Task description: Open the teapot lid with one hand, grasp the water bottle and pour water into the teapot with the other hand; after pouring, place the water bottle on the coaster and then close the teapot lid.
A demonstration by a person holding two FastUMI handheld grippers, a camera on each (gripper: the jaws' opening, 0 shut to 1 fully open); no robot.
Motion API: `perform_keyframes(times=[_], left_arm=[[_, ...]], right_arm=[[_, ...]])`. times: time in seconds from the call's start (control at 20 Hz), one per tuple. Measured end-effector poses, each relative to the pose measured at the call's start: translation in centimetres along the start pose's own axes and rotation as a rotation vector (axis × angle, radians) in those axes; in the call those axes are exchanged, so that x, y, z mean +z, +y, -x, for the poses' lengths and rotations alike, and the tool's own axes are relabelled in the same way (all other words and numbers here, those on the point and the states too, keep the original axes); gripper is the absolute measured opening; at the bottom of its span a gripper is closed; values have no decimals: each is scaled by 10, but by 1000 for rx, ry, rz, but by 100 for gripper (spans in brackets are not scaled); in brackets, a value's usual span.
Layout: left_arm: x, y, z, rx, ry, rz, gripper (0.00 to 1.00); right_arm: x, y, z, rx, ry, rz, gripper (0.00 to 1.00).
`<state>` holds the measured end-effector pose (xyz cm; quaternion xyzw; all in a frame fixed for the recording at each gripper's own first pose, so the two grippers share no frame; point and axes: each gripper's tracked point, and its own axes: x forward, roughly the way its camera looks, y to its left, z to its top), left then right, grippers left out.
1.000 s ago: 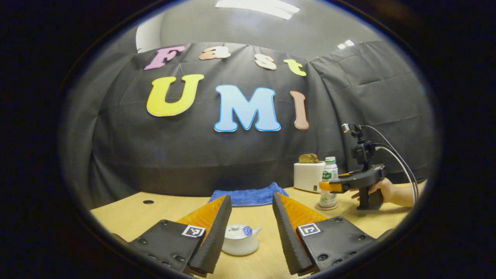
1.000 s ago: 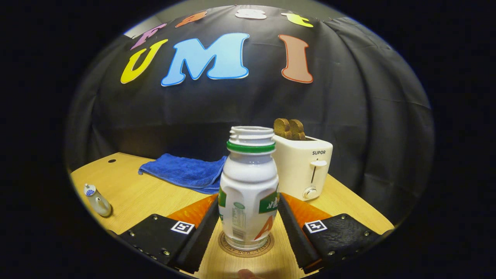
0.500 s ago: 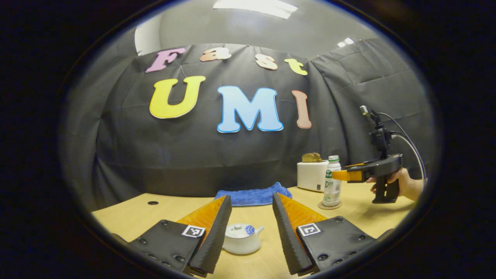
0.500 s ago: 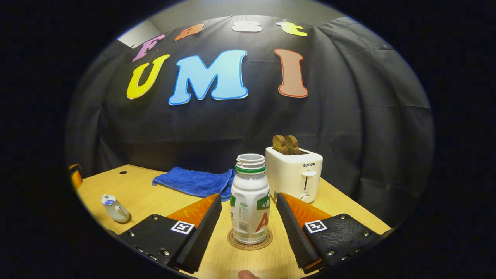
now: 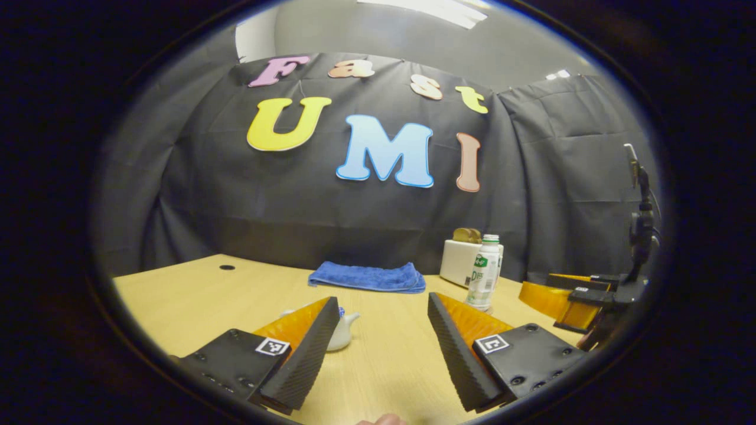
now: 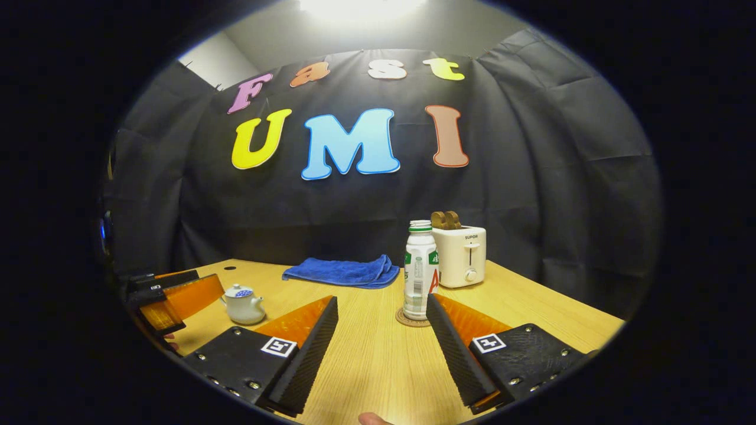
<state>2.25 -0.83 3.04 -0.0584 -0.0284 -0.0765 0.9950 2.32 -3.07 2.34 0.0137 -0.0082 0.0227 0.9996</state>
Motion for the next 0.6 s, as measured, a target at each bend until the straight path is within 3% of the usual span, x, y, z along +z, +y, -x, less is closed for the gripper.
perform_keyframes(times=[0.25,0.4,0.5,0.6], left_arm=[[1,-4,24,95,-51,-40,100],[-18,-18,26,111,-1,-114,100],[-35,-5,25,165,77,-111,100],[-28,-3,29,195,62,-119,99]], right_arm=[[-24,25,12,1,44,-58,93],[-26,39,18,-9,20,-26,93],[-28,38,22,-30,17,28,93],[-27,39,23,-27,19,30,92]])
